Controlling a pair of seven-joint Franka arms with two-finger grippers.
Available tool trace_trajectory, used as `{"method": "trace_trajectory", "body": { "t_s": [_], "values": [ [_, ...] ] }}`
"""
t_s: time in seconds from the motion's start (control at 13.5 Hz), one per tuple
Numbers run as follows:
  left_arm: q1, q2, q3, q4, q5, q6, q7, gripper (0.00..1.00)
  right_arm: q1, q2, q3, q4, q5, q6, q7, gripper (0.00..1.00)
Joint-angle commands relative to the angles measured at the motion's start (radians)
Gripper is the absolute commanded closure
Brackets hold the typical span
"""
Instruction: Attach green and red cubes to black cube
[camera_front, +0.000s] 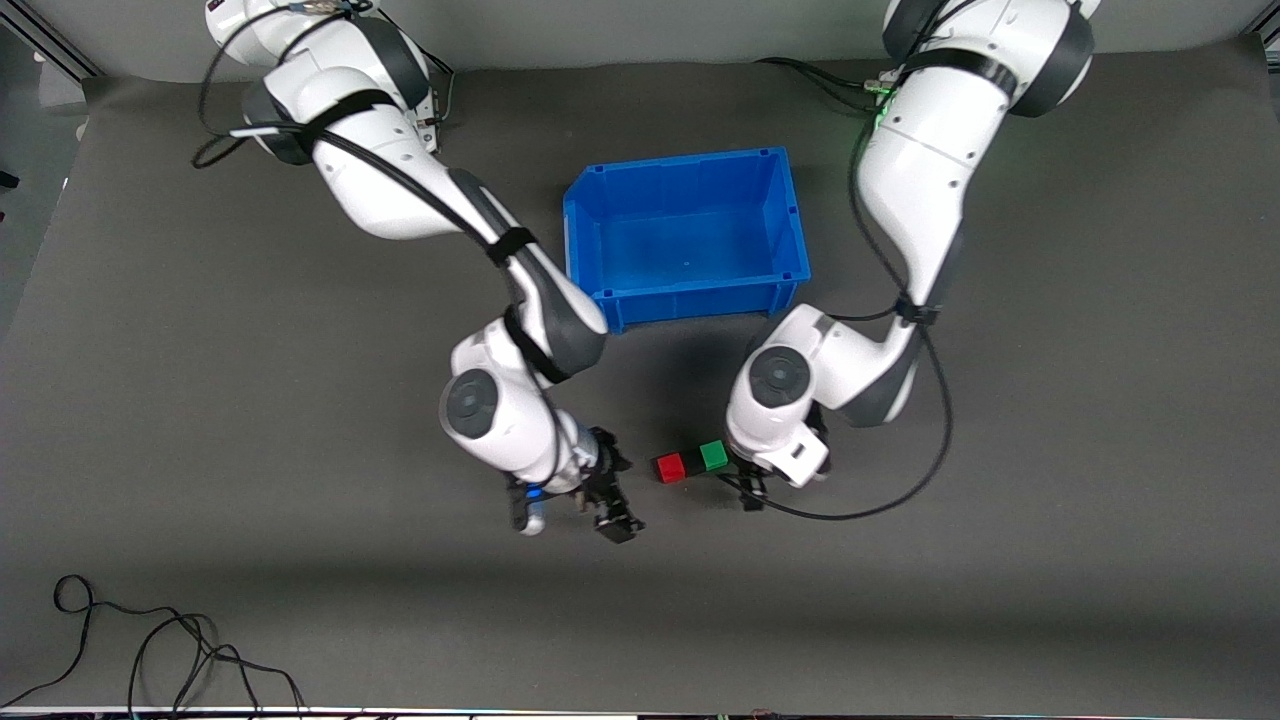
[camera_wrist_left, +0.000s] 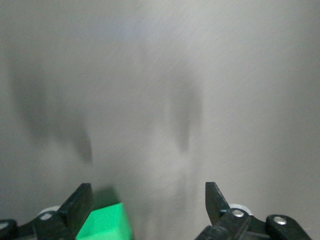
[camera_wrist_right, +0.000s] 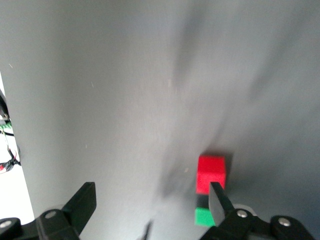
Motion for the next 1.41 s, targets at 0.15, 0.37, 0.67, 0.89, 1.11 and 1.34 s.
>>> {"method": "trace_trajectory", "body": {
  "t_s": [0.15,0.37,0.67,0.89,1.11,1.34],
  "values": [
    [0.141,-0.216,-0.026,0.009,-0.049,-0.239,0.302,0.0,-0.057,-0.211,-0.029,-0.119,-0.063,-0.281,-0.289,0.0],
    [0.236,-0.359,-0.026,0.01,-0.118,-0.427,0.566,0.0,-0.058,-0.334,-0.075,-0.206,-0.064,-0.347,-0.418,0.0],
    [0.378,-0.508,-0.023,0.017,-0.161,-0.7,0.94,0.0,-0.055,-0.448,-0.167,-0.245,-0.064,-0.465,-0.6,0.0],
    [0.487,-0.57,-0.023,0.075,-0.181,-0.866,1.23,0.0,-0.057,-0.504,-0.197,-0.248,-0.066,-0.525,-0.685,0.0],
    [0.571,-0.568,-0.02,0.194,-0.237,-1.026,1.437,0.0,-0.069,-0.613,-0.252,-0.335,-0.085,-0.553,-0.963,0.0],
    [0.573,-0.565,-0.02,0.221,-0.215,-1.035,1.565,0.0,-0.074,-0.737,-0.26,-0.448,-0.177,-0.57,-1.056,0.0]
  ]
}}
